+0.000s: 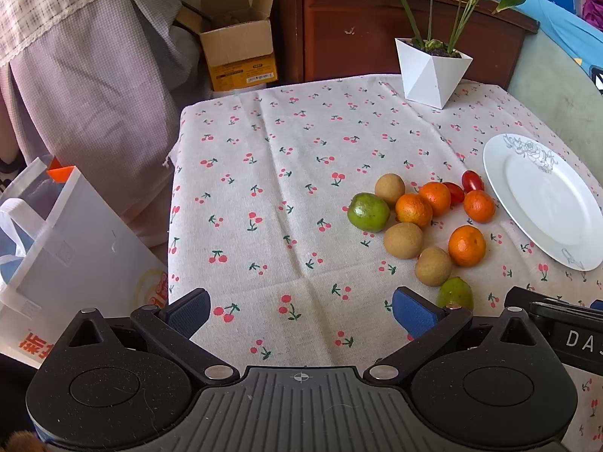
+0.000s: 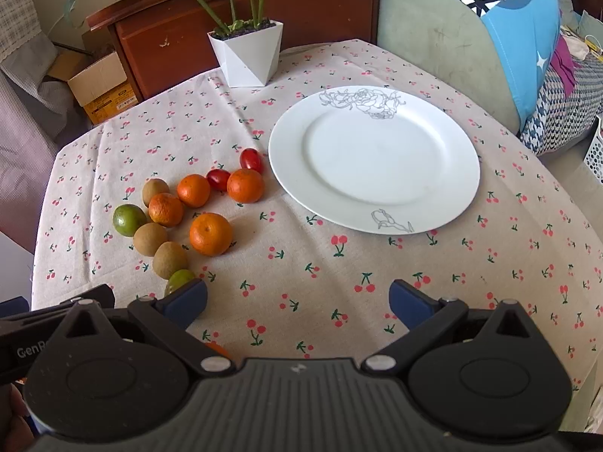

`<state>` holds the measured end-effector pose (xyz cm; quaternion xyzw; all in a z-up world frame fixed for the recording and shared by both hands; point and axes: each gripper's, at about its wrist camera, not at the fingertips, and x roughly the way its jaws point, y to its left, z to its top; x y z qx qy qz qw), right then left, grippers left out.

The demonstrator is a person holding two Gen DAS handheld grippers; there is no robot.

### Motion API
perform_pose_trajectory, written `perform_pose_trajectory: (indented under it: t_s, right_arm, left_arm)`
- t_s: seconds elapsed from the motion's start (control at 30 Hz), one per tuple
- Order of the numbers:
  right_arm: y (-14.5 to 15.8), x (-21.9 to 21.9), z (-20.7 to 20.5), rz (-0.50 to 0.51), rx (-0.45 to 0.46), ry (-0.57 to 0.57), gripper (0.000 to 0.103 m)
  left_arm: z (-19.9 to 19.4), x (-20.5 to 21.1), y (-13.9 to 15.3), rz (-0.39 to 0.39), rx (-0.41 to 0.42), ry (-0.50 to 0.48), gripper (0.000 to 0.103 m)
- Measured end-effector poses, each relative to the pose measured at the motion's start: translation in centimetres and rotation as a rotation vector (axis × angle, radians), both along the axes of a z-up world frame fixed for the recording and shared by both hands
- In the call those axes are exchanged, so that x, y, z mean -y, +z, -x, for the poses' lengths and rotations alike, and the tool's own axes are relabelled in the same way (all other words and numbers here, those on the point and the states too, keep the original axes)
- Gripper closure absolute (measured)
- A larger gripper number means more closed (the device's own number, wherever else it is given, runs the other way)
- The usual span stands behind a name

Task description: Organize fruits

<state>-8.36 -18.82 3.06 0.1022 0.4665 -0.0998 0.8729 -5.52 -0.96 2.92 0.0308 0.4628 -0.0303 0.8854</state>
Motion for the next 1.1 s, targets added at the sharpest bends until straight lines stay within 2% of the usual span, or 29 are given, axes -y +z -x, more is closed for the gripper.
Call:
perform_pose_trajectory:
  t_s: [0.2,0.37,0.6,0.73,0.87,1.1]
  right_arm:
    - [0.0,0.0,0.1,0.007,0.005,-0.002,0.001]
    - [0.2,0.7,0.5,-0.029,0.026,0.0,0.002]
    - [0.1,2.2,2.2,-0.084,0.067,0.021,0.005]
    - [-0.4,2.2,3.4,-0.135,0.078,0.074,0.016]
    - [-0.8,1.3,4.4,-0.217,0.083,0.153,0.025]
    - [-1.6,-1.3,4.7,-0.227,0.051,0.278,0.048]
  left_arm:
    - [0.2,0.1,-0.2,0.001,0.001,-0.007,0.0]
    - [0.2,0.0,-0.1,0.011,0.019,-0.01,0.0]
    - [-0.3,-1.1,-0.3,0.061,0.0,0.019,0.0]
    - [-0.5,-1.3,-0.4,0.097,-0.012,0.025,0.0]
    - [-0.4,-1.0,-0.2,0.092,0.004,0.016,0.0]
    - [-0.1,-0.7,0.0,0.101,0.024,-0.008,0.002]
